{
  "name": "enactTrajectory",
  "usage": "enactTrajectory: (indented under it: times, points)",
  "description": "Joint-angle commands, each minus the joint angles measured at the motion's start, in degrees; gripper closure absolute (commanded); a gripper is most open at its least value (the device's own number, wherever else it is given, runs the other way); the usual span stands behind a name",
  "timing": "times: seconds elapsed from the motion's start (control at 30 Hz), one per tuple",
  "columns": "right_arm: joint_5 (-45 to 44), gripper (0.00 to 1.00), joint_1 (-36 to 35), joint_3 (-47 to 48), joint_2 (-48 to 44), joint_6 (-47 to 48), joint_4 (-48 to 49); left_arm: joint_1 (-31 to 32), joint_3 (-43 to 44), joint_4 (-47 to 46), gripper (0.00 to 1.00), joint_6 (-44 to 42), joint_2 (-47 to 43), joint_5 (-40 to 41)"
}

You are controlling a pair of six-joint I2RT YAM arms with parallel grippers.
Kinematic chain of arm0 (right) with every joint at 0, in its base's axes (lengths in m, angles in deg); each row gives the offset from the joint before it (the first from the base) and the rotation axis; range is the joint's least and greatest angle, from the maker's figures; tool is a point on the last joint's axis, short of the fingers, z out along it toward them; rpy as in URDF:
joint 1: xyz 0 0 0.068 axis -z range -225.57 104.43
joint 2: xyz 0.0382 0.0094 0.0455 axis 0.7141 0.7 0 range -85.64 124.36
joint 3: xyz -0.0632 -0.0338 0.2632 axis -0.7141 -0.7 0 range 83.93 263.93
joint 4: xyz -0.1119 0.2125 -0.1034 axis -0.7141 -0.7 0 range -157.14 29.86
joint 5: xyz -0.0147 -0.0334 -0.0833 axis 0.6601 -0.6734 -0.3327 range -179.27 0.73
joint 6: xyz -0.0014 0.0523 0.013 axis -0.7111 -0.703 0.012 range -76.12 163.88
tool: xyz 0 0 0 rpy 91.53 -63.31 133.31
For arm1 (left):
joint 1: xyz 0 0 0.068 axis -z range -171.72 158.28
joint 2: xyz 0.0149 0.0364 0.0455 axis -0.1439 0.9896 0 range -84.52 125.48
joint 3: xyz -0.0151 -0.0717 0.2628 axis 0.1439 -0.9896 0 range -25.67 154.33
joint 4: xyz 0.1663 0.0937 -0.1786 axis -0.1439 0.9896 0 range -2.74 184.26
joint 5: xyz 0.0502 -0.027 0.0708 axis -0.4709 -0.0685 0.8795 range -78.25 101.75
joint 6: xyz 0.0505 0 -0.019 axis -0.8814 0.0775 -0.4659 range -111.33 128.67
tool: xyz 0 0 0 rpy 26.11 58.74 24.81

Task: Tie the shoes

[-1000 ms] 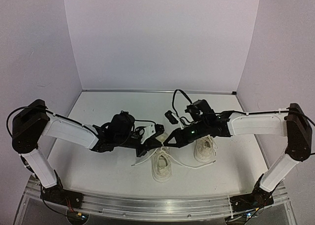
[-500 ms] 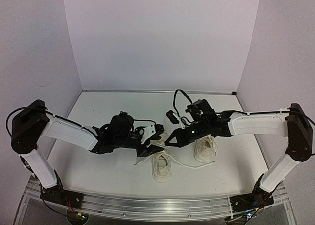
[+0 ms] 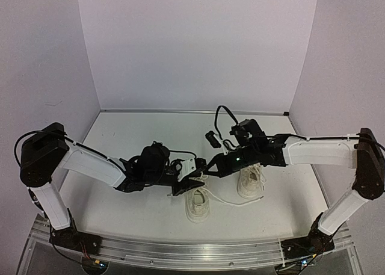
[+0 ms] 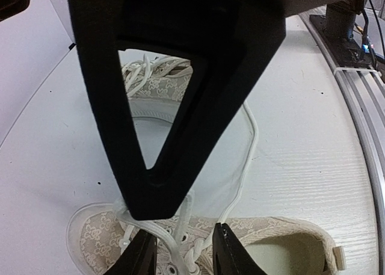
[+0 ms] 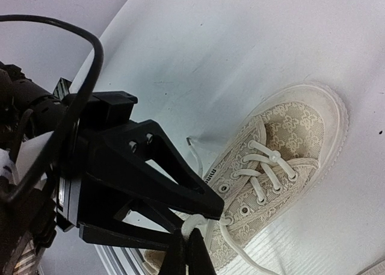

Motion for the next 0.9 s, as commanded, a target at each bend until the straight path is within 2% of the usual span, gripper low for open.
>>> enactTrajectory:
  times: [0.0,0.27,0.3,0.4,0.47,0.73,0.87]
  points:
    - [-0.94,1.00,0.38,2.12,-2.22,-0.12,-0.01,0.74,2.97,-1.97,0.76,-1.22,0.81,1.43]
    - [-0.96,0.99,0.72,1.49,-3.21,-0.59,-0.46,0.90,3.03,-1.37,0.96,-1.48,0.93,2.84]
    - [-1.04,0.94,0.90,1.18,-3.58,-0.88,-0.56,0.89,2.89,-1.36,0.98,-1.47,0.93,3.09]
    - [-2.10,0.61,2.42,-1.24,-6.51,-1.94,-1.40,0.84,2.23,-1.69,1.00,-1.18,0.57,3.37]
    - [-3.15,0.51,4.00,-4.33,-9.83,-3.22,-2.44,0.83,1.73,-2.07,1.00,-0.94,0.30,3.35]
    - [-9.50,0.50,4.63,-19.96,-23.58,-12.09,-8.32,0.83,1.09,-3.51,1.00,-0.58,0.13,2.81]
    - [-15.20,0.50,3.78,-23.16,-26.58,-13.19,-12.12,0.83,1.16,-4.04,1.00,-0.37,0.44,2.53]
